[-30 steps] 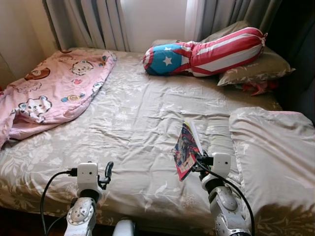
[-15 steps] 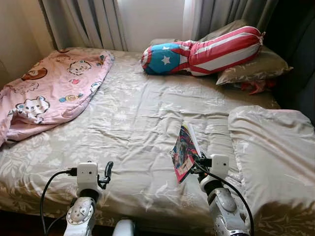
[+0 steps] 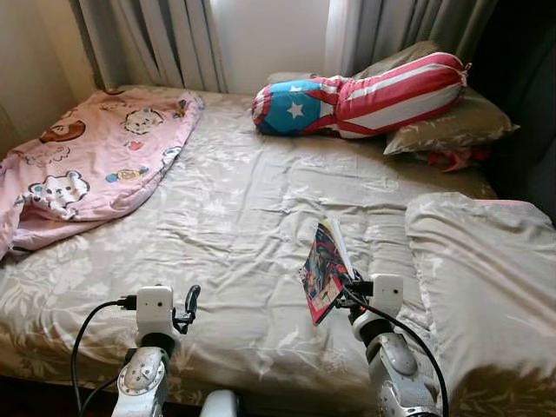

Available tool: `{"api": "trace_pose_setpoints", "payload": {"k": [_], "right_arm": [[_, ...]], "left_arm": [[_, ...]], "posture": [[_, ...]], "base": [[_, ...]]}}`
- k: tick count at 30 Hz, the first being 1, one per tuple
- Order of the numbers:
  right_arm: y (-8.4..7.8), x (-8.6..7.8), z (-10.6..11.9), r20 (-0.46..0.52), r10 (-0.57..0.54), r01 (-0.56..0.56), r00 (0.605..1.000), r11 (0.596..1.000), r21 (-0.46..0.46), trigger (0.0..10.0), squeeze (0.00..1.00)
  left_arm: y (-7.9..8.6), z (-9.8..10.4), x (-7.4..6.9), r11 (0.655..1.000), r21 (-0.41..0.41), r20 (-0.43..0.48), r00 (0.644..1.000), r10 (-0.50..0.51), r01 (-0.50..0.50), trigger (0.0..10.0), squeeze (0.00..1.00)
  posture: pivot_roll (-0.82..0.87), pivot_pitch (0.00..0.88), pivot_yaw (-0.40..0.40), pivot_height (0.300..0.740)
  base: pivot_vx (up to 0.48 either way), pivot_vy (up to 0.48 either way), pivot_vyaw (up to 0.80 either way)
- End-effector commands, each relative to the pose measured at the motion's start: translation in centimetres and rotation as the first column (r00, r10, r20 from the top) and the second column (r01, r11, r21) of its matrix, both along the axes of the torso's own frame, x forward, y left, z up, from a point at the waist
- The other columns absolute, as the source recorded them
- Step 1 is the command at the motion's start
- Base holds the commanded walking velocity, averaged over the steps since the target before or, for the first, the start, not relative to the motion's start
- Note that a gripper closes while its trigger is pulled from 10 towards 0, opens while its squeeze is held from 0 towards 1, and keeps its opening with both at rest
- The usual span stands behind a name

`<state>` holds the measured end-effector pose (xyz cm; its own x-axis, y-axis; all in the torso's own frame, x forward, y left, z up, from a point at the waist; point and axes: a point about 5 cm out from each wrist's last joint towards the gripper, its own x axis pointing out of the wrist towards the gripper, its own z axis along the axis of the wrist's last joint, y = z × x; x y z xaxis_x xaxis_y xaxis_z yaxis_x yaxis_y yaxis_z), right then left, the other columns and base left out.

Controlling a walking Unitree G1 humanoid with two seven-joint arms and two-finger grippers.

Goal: Clean up the room

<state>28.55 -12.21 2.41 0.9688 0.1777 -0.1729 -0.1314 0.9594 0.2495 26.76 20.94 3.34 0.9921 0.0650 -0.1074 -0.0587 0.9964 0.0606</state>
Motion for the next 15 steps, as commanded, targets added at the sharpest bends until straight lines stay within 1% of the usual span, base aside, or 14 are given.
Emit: {"api": "trace_pose_setpoints", "payload": {"k": [1, 8, 12, 13, 15], "right_arm": [[0.22, 0.4, 0.68, 0.04, 0.007, -0.008, 0.999, 1.0, 0.01, 10.0, 0.0], [0.47, 0.38, 0.66, 0.038, 0.015, -0.016, 0.999, 1.0, 0.019, 10.0, 0.0], [0.61, 0.42, 0.49, 0.015, -0.011, 0.01, 1.0, 0.996, 0.088, 10.0, 0.0], [0.55, 0.53, 0.35, -0.009, -0.039, 0.04, 0.999, 0.987, 0.154, 10.0, 0.0], [0.49, 0.59, 0.24, -0.025, -0.056, 0.06, 0.998, 0.979, 0.196, 10.0, 0.0]], "left_arm": [[0.09, 0.33, 0.22, 1.0, 0.011, 0.006, 1.0, -0.01, 0.01, 10.0, 0.0], [0.09, 0.45, 0.3, 1.0, 0.012, 0.01, 1.0, -0.012, 0.012, 10.0, 0.0], [0.09, 0.52, 0.32, 1.0, 0.013, 0.011, 1.0, -0.017, 0.017, 10.0, 0.0], [0.15, 0.56, 0.32, 1.0, 0.014, 0.011, 1.0, -0.017, 0.017, 10.0, 0.0], [0.18, 0.58, 0.32, 1.0, 0.015, 0.012, 1.0, -0.018, 0.018, 10.0, 0.0]], "posture": [[0.06, 0.0, -0.01, 0.645], [0.06, 0.0, -0.009, 0.645], [0.06, 0.0, -0.008, 0.645], [0.06, 0.0, -0.005, 0.645], [0.06, 0.0, -0.005, 0.645]], "base": [[0.311, 0.0, 0.0], [0.286, 0.0, 0.0], [0.0, 0.0, 0.0], [0.0, 0.0, 0.0], [0.0, 0.0, 0.0]]}}
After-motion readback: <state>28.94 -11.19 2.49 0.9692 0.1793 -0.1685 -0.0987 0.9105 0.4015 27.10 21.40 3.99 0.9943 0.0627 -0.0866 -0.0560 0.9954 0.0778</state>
